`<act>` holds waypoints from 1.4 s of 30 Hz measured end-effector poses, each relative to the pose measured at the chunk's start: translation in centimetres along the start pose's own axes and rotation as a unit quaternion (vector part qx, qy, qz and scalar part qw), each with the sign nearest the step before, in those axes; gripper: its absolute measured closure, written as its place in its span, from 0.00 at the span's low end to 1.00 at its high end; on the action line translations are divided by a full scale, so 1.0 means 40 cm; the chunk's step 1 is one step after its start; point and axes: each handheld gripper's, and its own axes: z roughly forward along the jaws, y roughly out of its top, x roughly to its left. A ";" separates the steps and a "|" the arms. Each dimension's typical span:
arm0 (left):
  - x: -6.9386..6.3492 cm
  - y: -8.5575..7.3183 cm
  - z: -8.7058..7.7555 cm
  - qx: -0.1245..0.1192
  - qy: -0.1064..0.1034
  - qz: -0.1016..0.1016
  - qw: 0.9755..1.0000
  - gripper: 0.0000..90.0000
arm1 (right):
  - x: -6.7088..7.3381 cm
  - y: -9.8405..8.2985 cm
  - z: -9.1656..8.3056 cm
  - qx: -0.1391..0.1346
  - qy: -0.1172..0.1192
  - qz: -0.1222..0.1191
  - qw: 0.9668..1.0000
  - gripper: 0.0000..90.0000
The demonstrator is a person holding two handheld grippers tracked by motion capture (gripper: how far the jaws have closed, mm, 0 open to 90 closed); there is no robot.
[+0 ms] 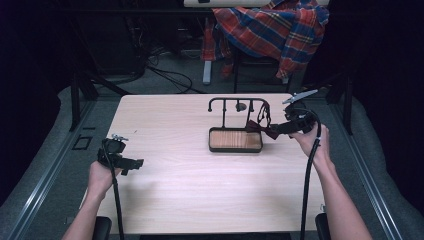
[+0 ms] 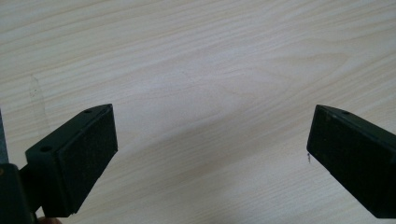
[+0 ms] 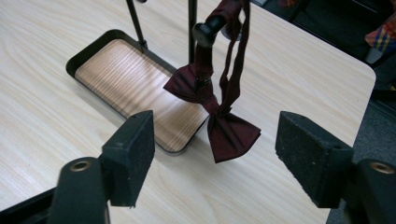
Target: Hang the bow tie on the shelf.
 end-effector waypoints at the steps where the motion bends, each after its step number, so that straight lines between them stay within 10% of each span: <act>1: 0.000 0.000 0.000 0.000 0.000 0.000 1.000 0.02 | 0.005 -0.003 -0.002 0.001 0.000 -0.003 1.000 0.29; 42: -0.003 0.000 0.001 0.004 0.000 0.003 1.000 0.02 | 0.147 -0.206 0.023 0.091 0.071 -0.053 0.992 0.16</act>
